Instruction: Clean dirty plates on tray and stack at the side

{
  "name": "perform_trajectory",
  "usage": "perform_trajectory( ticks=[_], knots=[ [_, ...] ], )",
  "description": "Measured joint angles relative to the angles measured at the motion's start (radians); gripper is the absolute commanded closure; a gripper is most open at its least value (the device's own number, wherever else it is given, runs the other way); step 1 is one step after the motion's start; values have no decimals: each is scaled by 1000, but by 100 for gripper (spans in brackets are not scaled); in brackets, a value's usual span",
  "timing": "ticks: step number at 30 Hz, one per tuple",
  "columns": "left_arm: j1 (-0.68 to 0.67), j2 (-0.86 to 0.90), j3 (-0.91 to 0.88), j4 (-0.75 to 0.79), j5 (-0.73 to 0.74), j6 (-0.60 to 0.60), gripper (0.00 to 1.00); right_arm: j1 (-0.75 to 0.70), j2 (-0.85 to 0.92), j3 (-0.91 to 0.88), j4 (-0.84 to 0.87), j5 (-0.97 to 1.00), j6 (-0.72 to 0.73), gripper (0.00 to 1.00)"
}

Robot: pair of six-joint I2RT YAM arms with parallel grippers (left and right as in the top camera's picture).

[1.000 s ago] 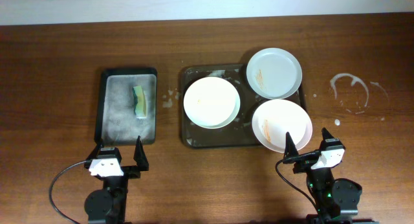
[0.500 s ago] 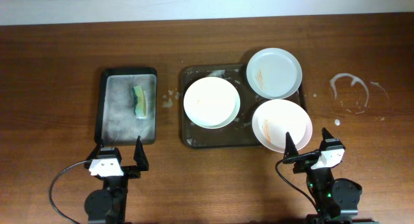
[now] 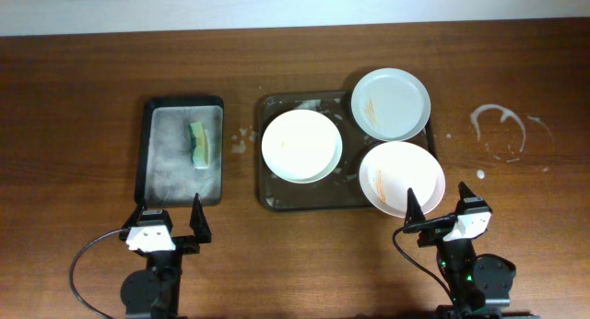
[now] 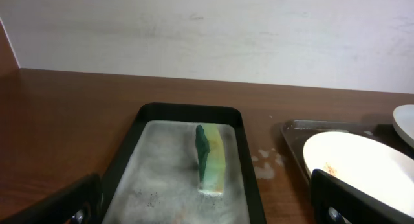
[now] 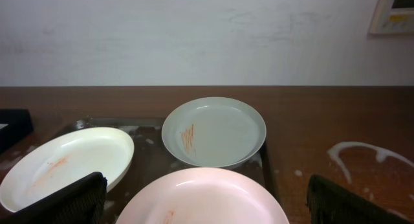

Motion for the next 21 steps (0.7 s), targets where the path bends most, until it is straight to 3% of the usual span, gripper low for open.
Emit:
perform_trajectory(
  ticks=[9,14,21],
  knots=[
    [0,0,0,1,13,0,1,0,0,0,12,-11,-1,2],
    [0,0,0,13,90,0,1,0,0,-1,86,-89,-1,2],
    [0,0,5,7,161,0,1,0,0,39,66,-131,0,2]
  ],
)
